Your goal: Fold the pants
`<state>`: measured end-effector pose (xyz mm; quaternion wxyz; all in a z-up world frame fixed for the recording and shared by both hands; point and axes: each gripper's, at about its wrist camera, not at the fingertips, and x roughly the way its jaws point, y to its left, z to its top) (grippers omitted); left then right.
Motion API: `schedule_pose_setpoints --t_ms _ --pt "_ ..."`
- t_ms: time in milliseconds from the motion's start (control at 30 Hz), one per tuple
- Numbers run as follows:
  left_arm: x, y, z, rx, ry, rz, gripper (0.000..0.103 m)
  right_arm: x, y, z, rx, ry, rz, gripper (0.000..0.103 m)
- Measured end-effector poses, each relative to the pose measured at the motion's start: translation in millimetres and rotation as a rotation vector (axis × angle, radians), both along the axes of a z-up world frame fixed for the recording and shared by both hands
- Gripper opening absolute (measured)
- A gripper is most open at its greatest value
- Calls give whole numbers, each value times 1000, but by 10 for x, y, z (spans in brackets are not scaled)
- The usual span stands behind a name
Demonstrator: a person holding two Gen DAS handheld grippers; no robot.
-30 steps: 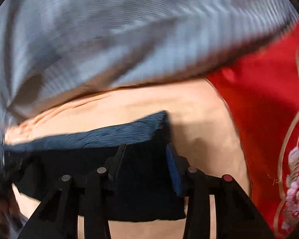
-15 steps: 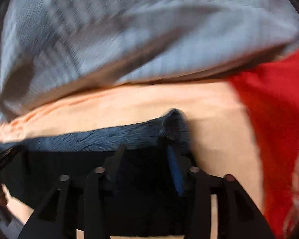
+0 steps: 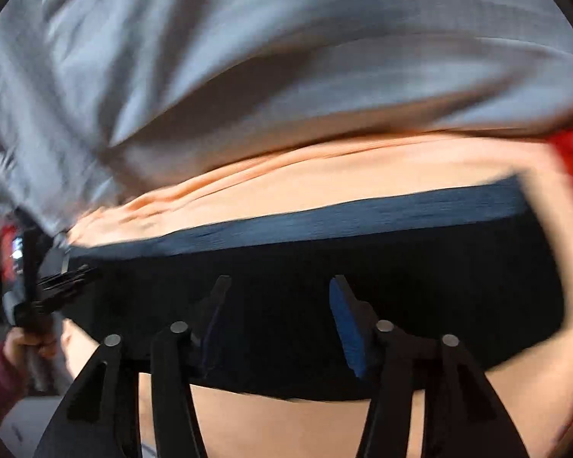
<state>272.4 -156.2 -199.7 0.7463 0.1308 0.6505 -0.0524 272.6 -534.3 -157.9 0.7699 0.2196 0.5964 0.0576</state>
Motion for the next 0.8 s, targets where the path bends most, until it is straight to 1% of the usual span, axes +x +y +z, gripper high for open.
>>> schedule_pose_setpoints --t_ms 67,100,133,167,200,233,267,300,367,400,433,467,500,567,600,667,700,767,800 --pt "22 48 -136 -1 -5 2 17 161 503 -158 68 18 44 48" --pt "49 122 -228 -1 -8 14 17 199 728 -223 84 26 63 48" --pt "69 181 -299 -20 -1 29 17 156 960 -326 97 33 86 48" --pt "86 225 -340 -43 0 37 17 177 1167 -382 102 36 110 48" --pt "94 251 -346 -61 -17 33 17 252 1421 -485 95 40 136 48" --pt "104 247 -333 -67 -42 2 17 376 1694 -635 73 55 163 48" --pt "122 248 -329 -72 -61 -25 17 439 1872 -746 46 71 177 47" --pt "147 298 -360 -81 -72 -32 17 499 1993 -842 14 71 179 47" --pt "296 386 -387 -139 -77 -10 17 638 2125 -864 -48 19 182 47" --pt "372 439 -397 -162 -63 18 17 722 2126 -893 -67 32 173 46" --pt "428 481 -381 -179 -49 40 17 783 2078 -892 -51 48 141 46" --pt "470 552 -345 -206 -27 68 17 808 2022 -864 -22 62 102 46" --pt "469 597 -294 -209 -27 73 17 794 1957 -791 9 71 70 47" --pt "387 764 -125 -161 -70 36 17 674 1881 -640 84 66 62 48" --pt "305 883 -47 -140 -77 23 17 551 1856 -553 139 70 76 49" --pt "183 1143 -10 -123 -62 31 17 231 1848 -430 250 78 84 53" --pt "86 1315 -4 -95 -49 42 17 92 1842 -400 300 87 84 54" --pt "-28 1564 -52 -52 -38 58 17 -230 1917 -419 417 132 69 55" --pt "-84 1681 -87 -29 -31 70 17 -369 1982 -482 469 168 55 55"
